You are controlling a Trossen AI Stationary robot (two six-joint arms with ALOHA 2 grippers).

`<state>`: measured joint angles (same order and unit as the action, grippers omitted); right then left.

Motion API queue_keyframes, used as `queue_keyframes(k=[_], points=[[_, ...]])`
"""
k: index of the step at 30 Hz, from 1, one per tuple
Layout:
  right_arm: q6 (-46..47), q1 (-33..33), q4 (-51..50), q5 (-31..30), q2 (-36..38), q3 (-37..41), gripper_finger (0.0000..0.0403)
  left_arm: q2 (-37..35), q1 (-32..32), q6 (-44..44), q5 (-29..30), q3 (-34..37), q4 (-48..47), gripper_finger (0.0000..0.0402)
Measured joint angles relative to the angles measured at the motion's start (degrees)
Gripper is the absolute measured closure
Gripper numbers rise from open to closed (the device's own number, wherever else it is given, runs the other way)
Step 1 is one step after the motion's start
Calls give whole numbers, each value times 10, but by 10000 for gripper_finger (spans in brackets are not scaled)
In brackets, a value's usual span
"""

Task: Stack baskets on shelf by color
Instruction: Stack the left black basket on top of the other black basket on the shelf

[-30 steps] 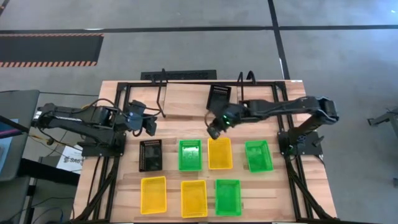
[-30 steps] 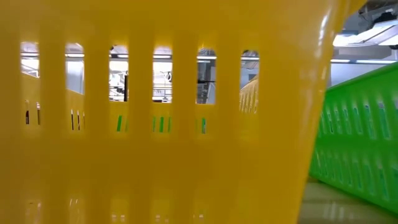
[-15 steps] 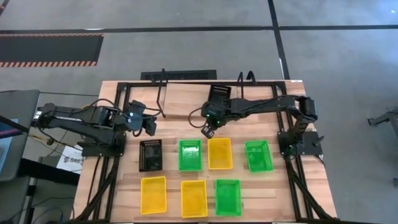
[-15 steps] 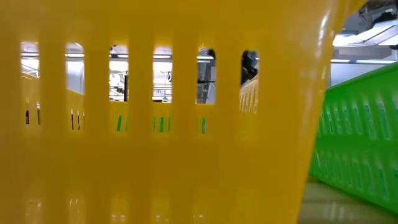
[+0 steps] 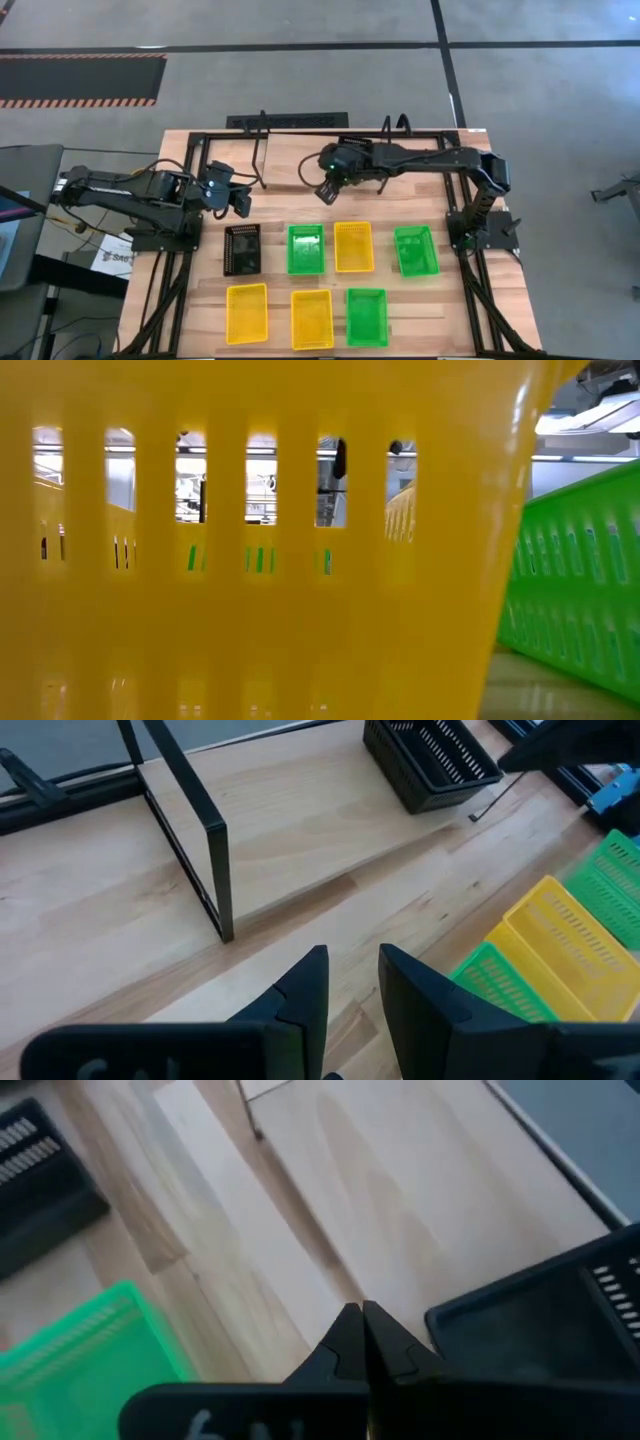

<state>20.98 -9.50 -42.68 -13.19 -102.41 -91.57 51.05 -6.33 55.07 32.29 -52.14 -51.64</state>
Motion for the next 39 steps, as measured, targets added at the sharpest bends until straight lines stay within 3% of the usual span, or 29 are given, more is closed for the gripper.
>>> queue_keyframes(k=[9,15,19,24,34,39], points=[[-16,-31,-4,13,0,0,403,0,0,-1,-1,0,0,324],[-24,-46,-9,54,-1,3,403,0,0,0,-1,0,0,324],[-35,-45,-76,56,-1,6,403,0,0,0,-1,0,0,324],[-44,-45,-175,20,-1,7,403,0,0,0,-1,0,0,324],[-43,-49,-176,-7,-19,6,403,0,0,-3,-2,0,0,324],[-56,-53,-192,14,-50,8,403,0,0,-4,-5,0,1,324]])
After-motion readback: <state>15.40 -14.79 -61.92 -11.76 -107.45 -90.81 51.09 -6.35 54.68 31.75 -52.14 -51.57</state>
